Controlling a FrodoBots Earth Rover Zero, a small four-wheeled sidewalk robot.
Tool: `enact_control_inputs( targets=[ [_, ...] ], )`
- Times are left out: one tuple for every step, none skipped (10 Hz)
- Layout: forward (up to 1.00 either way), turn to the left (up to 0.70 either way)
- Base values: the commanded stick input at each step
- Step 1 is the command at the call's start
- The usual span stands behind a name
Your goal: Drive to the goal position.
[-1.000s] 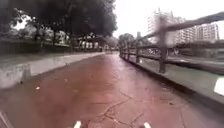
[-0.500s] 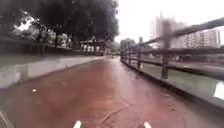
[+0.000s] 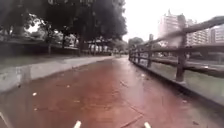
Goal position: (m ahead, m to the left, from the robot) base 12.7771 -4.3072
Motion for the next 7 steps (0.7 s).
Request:
enact_control_inputs(
  targets=[
    [0.50, 0.00],
    [0.50, 0.00],
    [0.50, 0.00],
    [0.50, 0.00],
    [0.50, 0.00],
    [0.50, 0.00],
    [0.50, 0.00]
  ],
)
